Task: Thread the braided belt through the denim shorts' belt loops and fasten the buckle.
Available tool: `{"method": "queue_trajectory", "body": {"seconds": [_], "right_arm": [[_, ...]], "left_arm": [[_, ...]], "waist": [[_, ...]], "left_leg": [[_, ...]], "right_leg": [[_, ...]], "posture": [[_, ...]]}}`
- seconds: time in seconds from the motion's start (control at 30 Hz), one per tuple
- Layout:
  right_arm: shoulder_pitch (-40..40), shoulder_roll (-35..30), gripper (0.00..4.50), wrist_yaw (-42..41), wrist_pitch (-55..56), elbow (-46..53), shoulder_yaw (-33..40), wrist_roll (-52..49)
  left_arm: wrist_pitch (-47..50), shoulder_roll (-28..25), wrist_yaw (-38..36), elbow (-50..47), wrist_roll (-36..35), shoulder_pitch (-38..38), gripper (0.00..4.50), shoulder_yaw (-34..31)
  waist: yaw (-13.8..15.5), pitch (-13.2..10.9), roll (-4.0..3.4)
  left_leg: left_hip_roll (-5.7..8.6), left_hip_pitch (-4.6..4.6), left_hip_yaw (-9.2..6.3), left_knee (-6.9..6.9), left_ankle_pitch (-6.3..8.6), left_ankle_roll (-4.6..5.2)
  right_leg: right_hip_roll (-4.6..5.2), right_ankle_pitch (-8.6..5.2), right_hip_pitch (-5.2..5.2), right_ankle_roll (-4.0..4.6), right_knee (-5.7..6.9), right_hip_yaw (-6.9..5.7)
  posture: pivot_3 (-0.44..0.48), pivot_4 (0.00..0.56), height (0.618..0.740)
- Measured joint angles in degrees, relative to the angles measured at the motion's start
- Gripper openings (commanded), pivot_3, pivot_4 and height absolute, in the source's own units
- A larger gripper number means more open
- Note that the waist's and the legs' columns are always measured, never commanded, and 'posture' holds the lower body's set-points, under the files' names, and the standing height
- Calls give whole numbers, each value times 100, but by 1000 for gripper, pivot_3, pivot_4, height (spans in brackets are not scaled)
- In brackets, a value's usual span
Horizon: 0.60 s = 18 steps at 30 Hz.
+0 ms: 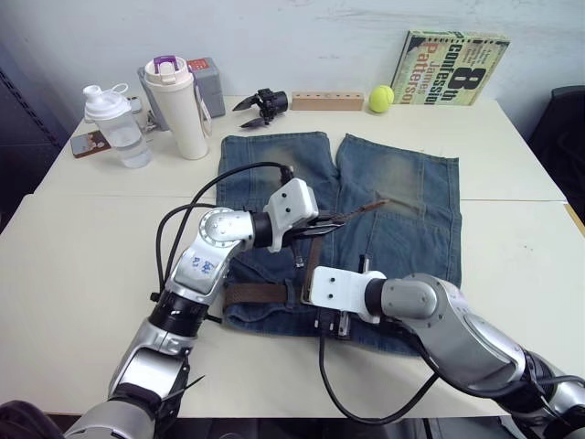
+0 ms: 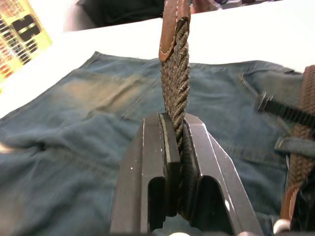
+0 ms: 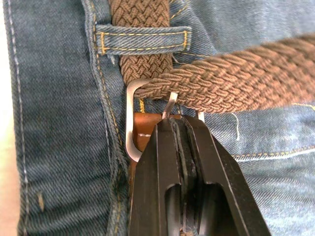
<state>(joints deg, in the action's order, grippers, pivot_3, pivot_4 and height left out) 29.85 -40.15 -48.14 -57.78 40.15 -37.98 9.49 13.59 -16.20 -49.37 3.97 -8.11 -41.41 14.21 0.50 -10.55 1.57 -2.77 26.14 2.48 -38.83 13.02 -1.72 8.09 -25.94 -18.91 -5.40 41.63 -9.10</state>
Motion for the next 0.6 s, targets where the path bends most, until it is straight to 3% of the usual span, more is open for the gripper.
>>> {"method": "queue_trajectory", "body": {"seconds": [0.27, 0.6], "right_arm": [[183, 20, 74, -441, 434, -346, -40, 162], [199, 27, 74, -727, 674, -444, -40, 452]], "left_arm": [[-590, 644, -520, 1449, 77, -1108, 0, 183], [-1044, 1535, -540, 2718, 197, -2292, 0, 215]], "waist": [[-33, 2, 3], [-29, 5, -4]], "left_leg": [[-1, -13, -5, -1, 0, -1], [1, -12, -18, -1, 2, -2]], "right_leg": [[-2, 1, 23, 2, -10, -3], [1, 2, 33, 2, -19, -4]], "posture": [[0, 150, 657], [0, 150, 657]]}}
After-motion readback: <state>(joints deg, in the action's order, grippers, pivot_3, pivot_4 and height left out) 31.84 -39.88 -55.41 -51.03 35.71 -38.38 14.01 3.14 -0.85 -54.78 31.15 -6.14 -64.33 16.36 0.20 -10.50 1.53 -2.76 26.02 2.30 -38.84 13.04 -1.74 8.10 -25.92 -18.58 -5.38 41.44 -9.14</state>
